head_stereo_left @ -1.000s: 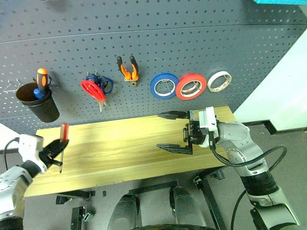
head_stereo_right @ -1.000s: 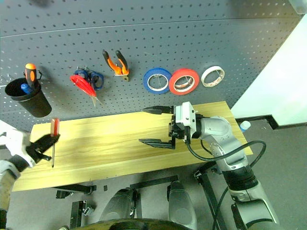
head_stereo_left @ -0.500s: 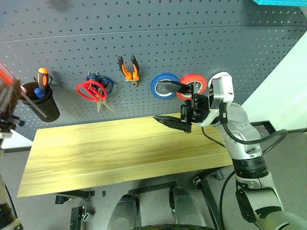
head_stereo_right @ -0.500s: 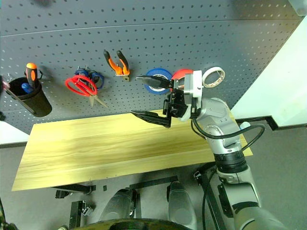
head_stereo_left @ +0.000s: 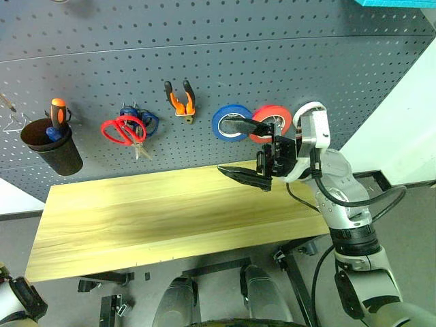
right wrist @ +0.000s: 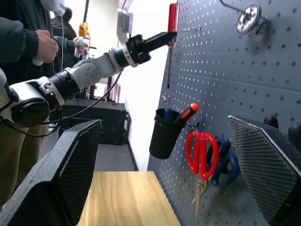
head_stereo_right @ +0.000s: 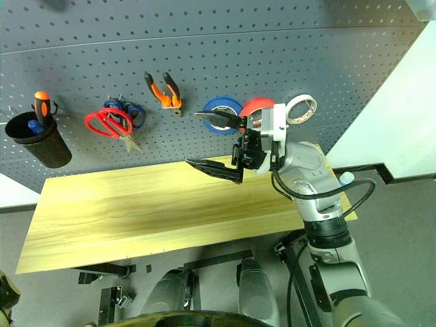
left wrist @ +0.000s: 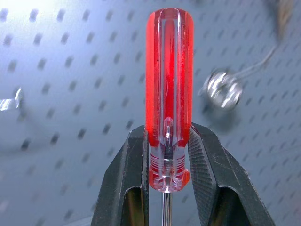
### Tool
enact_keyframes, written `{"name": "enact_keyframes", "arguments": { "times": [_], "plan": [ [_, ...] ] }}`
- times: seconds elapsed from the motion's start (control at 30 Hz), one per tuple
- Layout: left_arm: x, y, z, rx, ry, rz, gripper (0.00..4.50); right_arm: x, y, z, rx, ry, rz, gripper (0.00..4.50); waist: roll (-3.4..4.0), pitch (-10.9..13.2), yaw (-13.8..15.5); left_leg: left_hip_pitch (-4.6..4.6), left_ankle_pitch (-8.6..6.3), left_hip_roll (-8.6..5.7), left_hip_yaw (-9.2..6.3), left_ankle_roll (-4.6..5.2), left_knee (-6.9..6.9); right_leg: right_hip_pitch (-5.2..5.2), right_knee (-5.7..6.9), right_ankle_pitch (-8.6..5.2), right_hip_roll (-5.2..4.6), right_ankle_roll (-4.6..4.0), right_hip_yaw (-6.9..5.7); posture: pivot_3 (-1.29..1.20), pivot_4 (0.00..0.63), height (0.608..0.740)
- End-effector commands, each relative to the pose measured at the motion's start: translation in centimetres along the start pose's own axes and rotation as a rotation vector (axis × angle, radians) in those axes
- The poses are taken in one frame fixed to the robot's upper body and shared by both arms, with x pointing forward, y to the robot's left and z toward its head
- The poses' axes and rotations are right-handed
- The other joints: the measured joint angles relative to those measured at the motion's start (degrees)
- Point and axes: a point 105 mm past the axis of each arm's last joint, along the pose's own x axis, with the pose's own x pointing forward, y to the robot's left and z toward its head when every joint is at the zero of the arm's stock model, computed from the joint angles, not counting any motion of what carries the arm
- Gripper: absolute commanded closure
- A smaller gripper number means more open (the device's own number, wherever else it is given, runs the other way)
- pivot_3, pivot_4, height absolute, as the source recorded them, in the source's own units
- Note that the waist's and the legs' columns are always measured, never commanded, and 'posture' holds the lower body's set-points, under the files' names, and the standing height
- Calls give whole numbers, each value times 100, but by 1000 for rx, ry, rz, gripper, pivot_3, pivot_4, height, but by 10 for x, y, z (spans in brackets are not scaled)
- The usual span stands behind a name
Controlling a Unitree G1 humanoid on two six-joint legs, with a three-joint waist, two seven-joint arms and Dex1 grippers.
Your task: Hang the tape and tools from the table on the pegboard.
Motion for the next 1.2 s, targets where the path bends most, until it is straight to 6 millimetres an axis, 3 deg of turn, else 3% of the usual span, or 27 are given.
{"name": "enact_keyframes", "arguments": {
  "times": [0.03, 0.27, 0.33, 0.4, 0.57, 0.7, 0.8, 0.9, 1.03, 1.2],
  "plan": [
    [-2, 6, -9, 31, -2, -7, 3689, 0, 3, 9, -48, -14, 2, 0, -4, -3, 0, 0, 0, 0, 0, 0, 0, 0, 0, 0, 0, 0, 0, -5, 76, 740],
    [-5, 6, -41, 0, 72, -31, 3689, -3, 3, 9, -52, -4, -16, 0, -12, -11, -3, 0, 0, 0, 0, 0, 0, -1, 0, 1, 0, 1, 0, -17, 77, 740],
    [-8, 6, -50, -46, 100, -33, 2916, -4, 3, 9, -54, -2, -21, 0, -13, -11, -5, -1, 0, 0, 0, 0, 0, -1, 1, 1, -1, 1, 0, -22, 77, 740],
    [-10, 5, -55, -68, 113, -33, 2417, -4, 3, 9, -54, 0, -24, 0, -14, -12, -11, 0, 0, 0, -1, 0, 0, -1, 2, 1, 0, 1, 0, -24, 76, 740],
    [-11, 8, -51, 3, 96, -5, 901, -5, 3, 9, -53, 7, -26, 0, -16, -14, -10, 0, 0, 0, 0, 0, 1, -1, 3, 2, -1, 2, 0, -22, 78, 740],
    [-9, 8, -22, -81, -13, 6, 901, -6, 4, 7, -52, 16, -29, 0, -18, -17, -9, 0, 0, 1, -1, 0, 1, -2, 4, 2, -1, 3, 0, -22, 79, 740],
    [-12, -10, 0, -130, -53, -71, 901, -9, 5, 1, -54, 42, -32, 0, -18, -18, -21, -1, 0, 1, -1, 0, 1, -2, 3, 2, -4, 4, 1, -18, 82, 740],
    [-26, -34, 7, -167, -4, -158, 901, -13, 5, -5, -49, 62, -41, 0, -13, -21, -19, 0, 0, 1, 0, 0, -1, -6, 5, 2, -4, 4, 2, -8, 82, 740],
    [-61, -75, -14, -166, 198, -280, 901, -27, 2, -21, -16, 107, -91, 0, 2, -40, -9, 3, -1, 1, 5, 0, -2, -5, 9, 2, -4, 2, 7, 5, 82, 740],
    [-102, -104, -49, -142, 383, -280, 901, -53, 12, -48, -14, 233, -101, 0, 2, -66, 43, 8, 0, 3, 4, 0, 3, 10, 1, -2, 1, -8, 5, 20, 79, 740]
  ]
}}
